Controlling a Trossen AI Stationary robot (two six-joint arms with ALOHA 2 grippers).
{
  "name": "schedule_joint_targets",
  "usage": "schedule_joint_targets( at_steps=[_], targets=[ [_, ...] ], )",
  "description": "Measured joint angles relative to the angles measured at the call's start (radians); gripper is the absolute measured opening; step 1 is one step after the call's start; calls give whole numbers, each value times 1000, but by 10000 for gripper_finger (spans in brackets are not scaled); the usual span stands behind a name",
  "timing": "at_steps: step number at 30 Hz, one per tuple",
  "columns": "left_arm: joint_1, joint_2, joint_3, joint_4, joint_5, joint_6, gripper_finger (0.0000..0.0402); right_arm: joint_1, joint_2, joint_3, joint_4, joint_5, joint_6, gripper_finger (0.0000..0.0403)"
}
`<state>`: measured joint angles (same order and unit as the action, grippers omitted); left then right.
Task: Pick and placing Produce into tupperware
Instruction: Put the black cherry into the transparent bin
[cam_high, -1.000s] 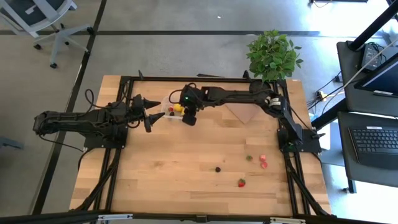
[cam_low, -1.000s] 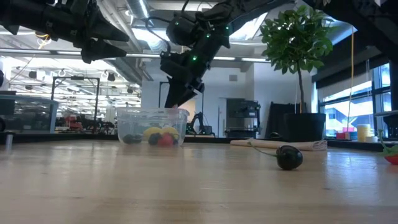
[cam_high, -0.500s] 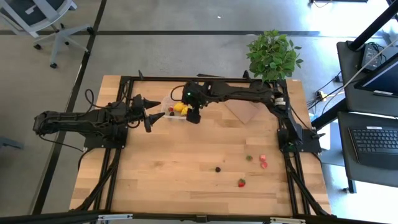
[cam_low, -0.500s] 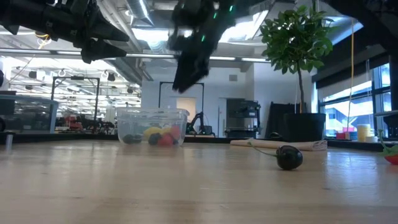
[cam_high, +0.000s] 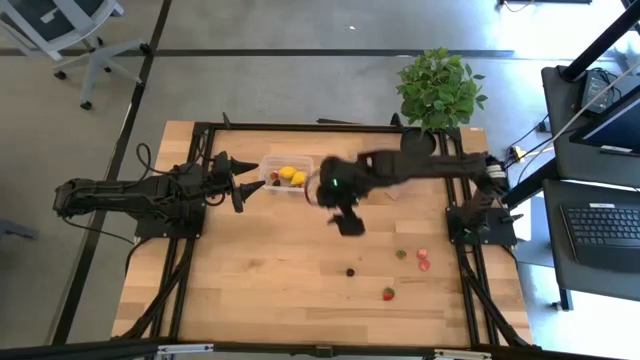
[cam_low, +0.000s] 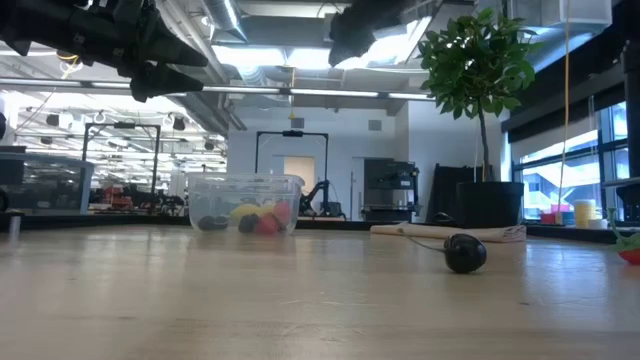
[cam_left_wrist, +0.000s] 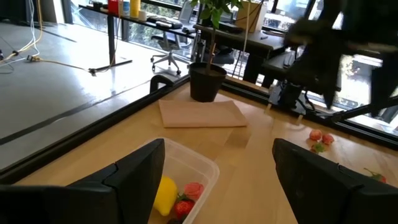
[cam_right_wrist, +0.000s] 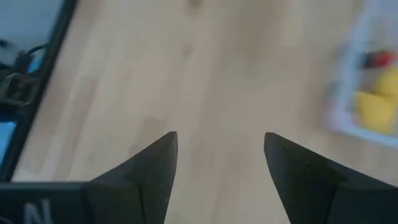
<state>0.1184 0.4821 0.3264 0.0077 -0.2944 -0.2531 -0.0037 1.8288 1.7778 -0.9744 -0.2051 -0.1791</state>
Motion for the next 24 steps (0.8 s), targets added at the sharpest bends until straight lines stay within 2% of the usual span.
schedule_joint_targets(
  at_steps=[5,11,17,24],
  targets=[
    [0,0,0,0,0,0,291,103,-32,-222,169,3,58,241],
    [0,0,0,-3,0,0,291,214,-33,-431,341,84,97,241],
    [0,0,0,-32,0,-1,291,303,-34,-530,402,119,206,241],
    [0,2,0,-45,0,-3,291,382,-34,-647,565,176,331,241]
  ],
)
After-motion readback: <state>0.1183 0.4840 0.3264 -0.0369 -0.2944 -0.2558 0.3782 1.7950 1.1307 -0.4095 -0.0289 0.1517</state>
